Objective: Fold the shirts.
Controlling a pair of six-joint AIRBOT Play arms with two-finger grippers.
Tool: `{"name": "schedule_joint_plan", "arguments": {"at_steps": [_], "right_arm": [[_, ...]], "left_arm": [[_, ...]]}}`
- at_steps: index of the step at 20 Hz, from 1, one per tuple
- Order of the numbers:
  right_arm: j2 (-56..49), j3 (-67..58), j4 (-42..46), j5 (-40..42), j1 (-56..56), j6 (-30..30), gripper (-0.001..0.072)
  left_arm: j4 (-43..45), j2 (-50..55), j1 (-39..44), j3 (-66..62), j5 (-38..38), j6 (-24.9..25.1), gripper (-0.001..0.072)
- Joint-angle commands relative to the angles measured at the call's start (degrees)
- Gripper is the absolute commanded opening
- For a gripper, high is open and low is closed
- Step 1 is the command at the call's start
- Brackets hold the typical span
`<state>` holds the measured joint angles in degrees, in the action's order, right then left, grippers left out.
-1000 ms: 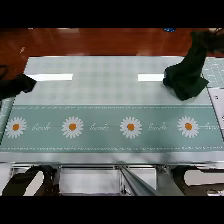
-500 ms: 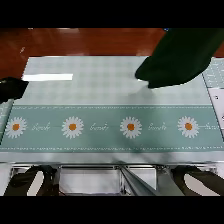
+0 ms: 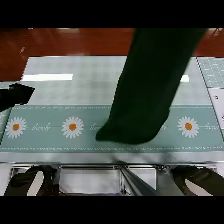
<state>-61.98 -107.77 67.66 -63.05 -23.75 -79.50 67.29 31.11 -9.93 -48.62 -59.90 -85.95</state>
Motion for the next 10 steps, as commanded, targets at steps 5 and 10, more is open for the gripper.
{"name": "schedule_joint_plan", "arguments": {"at_steps": [5,10], "right_arm": [[-11.2,24.9,-7.4,8.2,-19.7,-1.6,0.0023],[-25.4,26.4,-20.8,12.2,-21.5,-0.8,0.0095]], "left_arm": [[-0.5,0.0,0.0,0.3,0.7,-0.2,0.0508],[-0.4,0.0,0.0,1.1,-2.3,-1.7,0.0508]]}}
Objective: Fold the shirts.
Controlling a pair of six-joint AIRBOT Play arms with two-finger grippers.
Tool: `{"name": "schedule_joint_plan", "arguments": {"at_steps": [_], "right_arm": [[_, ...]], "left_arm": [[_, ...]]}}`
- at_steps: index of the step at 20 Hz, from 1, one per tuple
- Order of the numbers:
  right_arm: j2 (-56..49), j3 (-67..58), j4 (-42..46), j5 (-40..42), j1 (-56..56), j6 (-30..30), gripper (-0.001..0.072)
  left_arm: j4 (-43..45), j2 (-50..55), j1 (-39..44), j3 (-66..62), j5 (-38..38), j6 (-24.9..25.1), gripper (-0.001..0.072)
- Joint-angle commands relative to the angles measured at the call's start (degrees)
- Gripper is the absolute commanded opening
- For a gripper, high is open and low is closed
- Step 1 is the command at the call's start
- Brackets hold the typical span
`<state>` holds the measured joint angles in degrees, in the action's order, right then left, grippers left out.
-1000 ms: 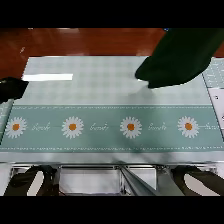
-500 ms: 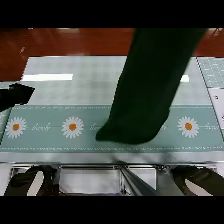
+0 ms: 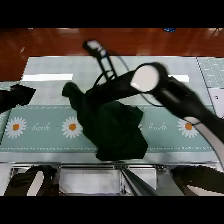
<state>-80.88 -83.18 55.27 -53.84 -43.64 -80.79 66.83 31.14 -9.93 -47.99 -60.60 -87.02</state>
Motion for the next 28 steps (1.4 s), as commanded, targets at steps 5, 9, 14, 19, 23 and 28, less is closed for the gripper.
{"name": "schedule_joint_plan", "arguments": {"at_steps": [5,9,14,19,23,28], "right_arm": [[-1.8,-0.5,-7.5,-4.5,13.7,-0.1,0.0409],[11.1,5.1,9.1,-12.0,37.5,-7.3,0.0408],[27.7,34.0,6.3,-10.8,62.1,-5.7,0.0407],[34.2,49.1,1.3,-13.5,69.9,1.2,0.0407],[34.2,51.5,1.2,-17.0,69.9,3.1,0.0406],[34.2,52.5,1.4,-18.5,69.2,3.8,0.0407]], "left_arm": [[-1.5,-0.1,0.0,1.2,-8.4,-1.7,0.0508],[-4.7,-0.2,0.0,9.8,-16.7,-1.7,0.0508],[-13.6,11.8,-8.3,20.4,-14.4,1.7,0.0508],[-18.6,26.8,-11.1,21.1,-17.2,18.1,0.0508],[-25.3,33.3,-7.9,21.7,-13.9,23.9,0.0508],[-27.0,40.8,2.2,20.5,-3.5,23.3,0.0347]]}}
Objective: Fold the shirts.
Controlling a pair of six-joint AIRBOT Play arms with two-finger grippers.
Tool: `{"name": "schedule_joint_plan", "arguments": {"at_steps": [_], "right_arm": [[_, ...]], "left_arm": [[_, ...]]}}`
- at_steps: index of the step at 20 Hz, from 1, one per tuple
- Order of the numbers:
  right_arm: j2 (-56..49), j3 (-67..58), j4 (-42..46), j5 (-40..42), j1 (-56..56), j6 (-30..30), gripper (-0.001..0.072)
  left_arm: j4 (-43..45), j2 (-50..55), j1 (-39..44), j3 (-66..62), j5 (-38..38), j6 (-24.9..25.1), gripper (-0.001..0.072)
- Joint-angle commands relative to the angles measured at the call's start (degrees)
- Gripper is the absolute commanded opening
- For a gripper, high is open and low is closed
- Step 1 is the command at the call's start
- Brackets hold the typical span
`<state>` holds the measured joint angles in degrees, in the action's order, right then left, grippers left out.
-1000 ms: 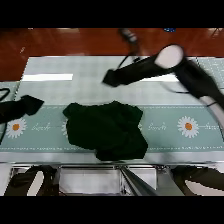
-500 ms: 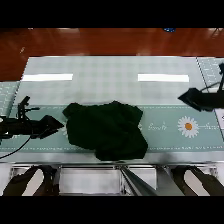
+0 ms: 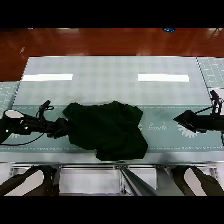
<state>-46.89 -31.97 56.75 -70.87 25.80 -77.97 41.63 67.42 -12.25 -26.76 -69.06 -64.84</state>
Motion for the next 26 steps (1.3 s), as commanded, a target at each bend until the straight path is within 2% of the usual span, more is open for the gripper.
{"name": "schedule_joint_plan", "arguments": {"at_steps": [1,6,10,15,19,21,23,26], "right_arm": [[0.2,2.9,-0.2,-1.1,-2.1,1.7,0.0407],[-1.0,9.5,-0.9,-1.2,-16.2,-0.7,0.0407],[-8.1,9.5,-2.6,0.2,-22.9,-0.7,0.0407],[-15.8,9.5,-9.4,4.8,-29.6,2.5,0.0406],[-21.4,8.6,-18.6,10.7,-35.0,5.9,0.0389],[-23.3,6.3,-19.9,11.8,-37.2,6.3,0.0302],[-23.6,2.4,-22.0,11.0,-38.5,8.9,0.0028],[-20.0,-10.3,-17.5,4.9,-36.6,7.5,0.0023]], "left_arm": [[-1.8,5.4,5.4,-1.3,4.5,1.8,0.0029],[-1.8,5.3,6.1,-2.5,2.9,2.2,0.0025],[-1.8,5.3,6.1,-2.5,2.6,2.1,0.0025],[-1.8,5.3,6.1,-2.5,2.4,2.0,0.0025],[-1.9,5.2,6.1,-2.5,2.4,2.0,0.0025],[-3.2,5.2,6.1,-2.6,2.4,2.1,0.0025],[-4.4,4.4,6.1,-3.9,2.4,2.3,0.0025],[-4.8,-1.0,5.0,-11.3,0.0,2.0,0.0025]]}}
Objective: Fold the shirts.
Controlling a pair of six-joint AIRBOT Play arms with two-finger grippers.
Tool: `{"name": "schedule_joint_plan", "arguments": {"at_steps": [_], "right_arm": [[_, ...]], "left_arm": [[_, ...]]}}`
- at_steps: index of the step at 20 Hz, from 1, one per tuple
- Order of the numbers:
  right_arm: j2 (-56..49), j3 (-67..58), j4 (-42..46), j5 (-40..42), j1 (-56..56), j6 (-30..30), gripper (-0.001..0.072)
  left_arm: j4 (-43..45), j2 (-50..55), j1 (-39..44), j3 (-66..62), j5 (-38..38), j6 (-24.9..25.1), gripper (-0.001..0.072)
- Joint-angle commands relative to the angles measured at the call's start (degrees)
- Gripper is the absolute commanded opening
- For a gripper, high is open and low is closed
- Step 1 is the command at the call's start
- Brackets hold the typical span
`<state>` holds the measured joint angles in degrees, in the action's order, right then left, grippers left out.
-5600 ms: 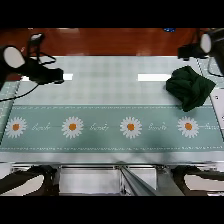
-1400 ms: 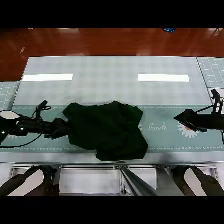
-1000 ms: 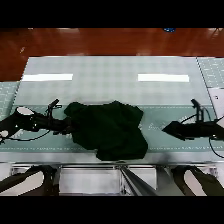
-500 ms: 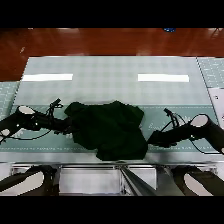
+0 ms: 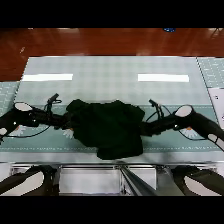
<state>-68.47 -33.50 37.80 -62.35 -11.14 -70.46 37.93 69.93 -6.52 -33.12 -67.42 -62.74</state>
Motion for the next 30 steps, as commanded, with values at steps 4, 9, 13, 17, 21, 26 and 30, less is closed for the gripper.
{"name": "schedule_joint_plan", "arguments": {"at_steps": [4,9,13,17,21,26,30], "right_arm": [[8.0,-37.6,11.8,-8.8,8.3,-6.2,0.0023],[8.6,-74.5,13.5,-13.5,12.4,-7.5,0.0023],[12.6,-87.9,17.5,-14.9,12.5,-7.8,0.0023],[20.9,-87.9,26.8,-16.2,12.5,-8.5,0.0023],[24.8,-86.8,29.5,-19.8,12.5,-10.4,0.0023],[24.9,-73.8,25.5,-21.9,12.5,-12.1,0.0023],[23.3,-53.6,25.5,-15.2,12.4,-10.3,0.0023]], "left_arm": [[-3.1,-13.4,-4.7,-23.8,-2.7,-4.5,0.0025],[-4.4,-19.6,-7.5,-49.8,-1.7,-8.5,0.0025],[-4.4,-23.1,-7.4,-65.5,-2.9,-8.6,0.0025],[-2.9,-29.7,-7.4,-70.8,-4.9,-8.5,0.0025],[-0.5,-33.3,-7.4,-69.5,-18.1,-13.6,0.0025],[-0.4,-37.5,-7.4,-49.1,-27.1,-17.5,0.0025],[-0.5,-39.0,-6.4,-21.0,-21.1,-14.2,0.0025]]}}
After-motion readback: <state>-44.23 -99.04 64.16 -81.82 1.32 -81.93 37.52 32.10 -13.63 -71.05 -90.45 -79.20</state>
